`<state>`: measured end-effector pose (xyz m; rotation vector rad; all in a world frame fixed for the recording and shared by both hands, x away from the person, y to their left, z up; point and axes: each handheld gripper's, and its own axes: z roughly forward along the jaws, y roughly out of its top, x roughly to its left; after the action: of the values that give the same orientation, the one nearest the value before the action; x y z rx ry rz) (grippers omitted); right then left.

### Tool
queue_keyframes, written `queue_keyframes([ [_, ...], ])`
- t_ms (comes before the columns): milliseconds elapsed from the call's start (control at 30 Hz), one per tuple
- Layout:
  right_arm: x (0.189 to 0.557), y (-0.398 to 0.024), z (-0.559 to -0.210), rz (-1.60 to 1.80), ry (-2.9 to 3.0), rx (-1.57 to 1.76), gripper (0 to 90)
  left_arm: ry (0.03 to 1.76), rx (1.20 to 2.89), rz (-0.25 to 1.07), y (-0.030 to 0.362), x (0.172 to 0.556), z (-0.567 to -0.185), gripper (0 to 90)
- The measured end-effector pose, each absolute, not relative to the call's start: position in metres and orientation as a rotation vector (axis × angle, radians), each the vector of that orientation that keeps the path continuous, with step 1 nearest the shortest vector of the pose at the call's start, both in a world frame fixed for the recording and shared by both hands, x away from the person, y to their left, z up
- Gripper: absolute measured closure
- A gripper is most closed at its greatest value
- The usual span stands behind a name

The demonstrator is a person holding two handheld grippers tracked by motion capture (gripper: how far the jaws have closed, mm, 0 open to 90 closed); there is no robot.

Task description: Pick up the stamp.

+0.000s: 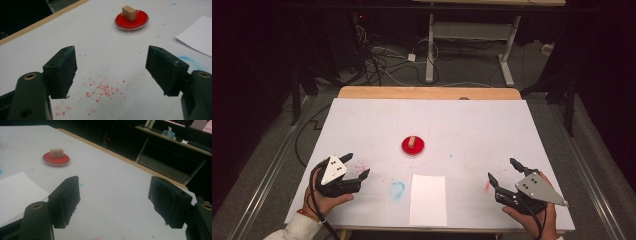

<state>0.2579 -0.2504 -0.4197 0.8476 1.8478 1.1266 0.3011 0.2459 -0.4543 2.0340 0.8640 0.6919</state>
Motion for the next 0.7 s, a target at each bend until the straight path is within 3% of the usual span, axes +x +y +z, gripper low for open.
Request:
queue_keyframes([
  [333, 0.256, -0.255, -0.418, 1.082, 1.839, 0.868, 26.6, 0.903, 2.124, 0.643, 0.239, 0.306, -0.454, 24.2],
  [700, 0.26, -0.248, -0.425, 1.049, 1.876, 0.846, 27.0, 0.903, 2.099, 0.619, 0.226, 0.322, -0.417, 24.3],
])
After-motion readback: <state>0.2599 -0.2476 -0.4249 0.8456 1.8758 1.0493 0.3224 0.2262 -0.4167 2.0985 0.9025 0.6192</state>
